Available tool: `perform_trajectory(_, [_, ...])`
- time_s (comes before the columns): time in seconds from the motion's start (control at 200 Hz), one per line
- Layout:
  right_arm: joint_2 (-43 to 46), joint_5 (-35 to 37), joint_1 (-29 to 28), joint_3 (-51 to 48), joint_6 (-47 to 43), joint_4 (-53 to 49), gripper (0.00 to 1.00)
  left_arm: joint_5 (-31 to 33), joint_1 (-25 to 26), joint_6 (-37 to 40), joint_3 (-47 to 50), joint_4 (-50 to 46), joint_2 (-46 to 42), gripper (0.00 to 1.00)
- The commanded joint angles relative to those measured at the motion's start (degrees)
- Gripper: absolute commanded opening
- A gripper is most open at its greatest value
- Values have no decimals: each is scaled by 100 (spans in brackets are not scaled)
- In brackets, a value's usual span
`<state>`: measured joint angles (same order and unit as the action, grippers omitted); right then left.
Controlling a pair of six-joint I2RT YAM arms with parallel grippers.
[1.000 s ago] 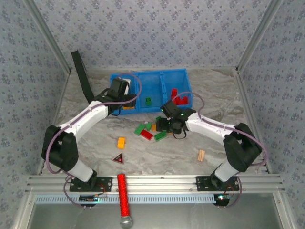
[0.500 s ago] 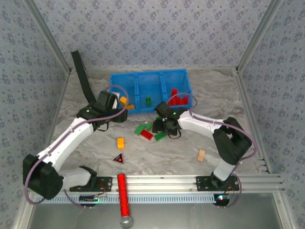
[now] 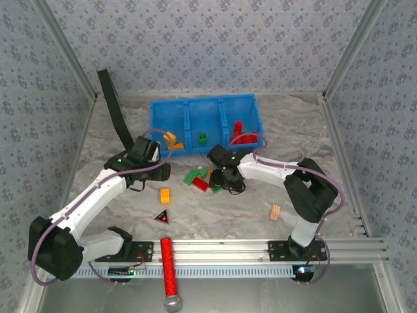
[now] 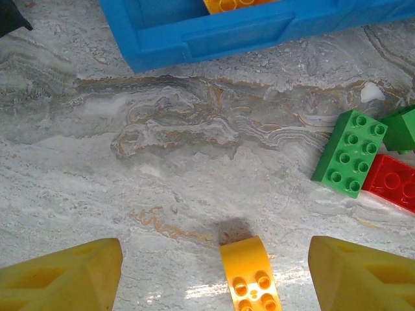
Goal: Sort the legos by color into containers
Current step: Rotate the lego at the center of the table.
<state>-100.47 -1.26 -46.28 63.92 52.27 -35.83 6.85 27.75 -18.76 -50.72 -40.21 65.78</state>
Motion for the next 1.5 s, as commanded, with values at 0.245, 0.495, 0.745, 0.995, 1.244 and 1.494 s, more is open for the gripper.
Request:
perform_trajectory(0.245, [-580,264,-131,191,312,114,72,-33,-6,-41,53,92,51,76])
perform_trajectory(0.495, [-826,595,-114,393,16,-232,41,-32,-7,-23,47,70,5,76])
perform_trajectory(0.745, [-258,996,-140,393,-1087,-1038,33,-20,-15,-14,71,46,-148,76])
perform_trajectory(0.995, [334,1083,-266,393,-1909,-1541,41,-41,-15,-6,62,39,-249,76])
perform_trajectory(1.244, [620,939,-252,393,-1794,-1252,59,-109,-9,-31,89,65,-302,76])
perform_trajectory(1.494, [309,785,-221,592,-1365,-654,70,-94,-15,-79,128,4,-364,76])
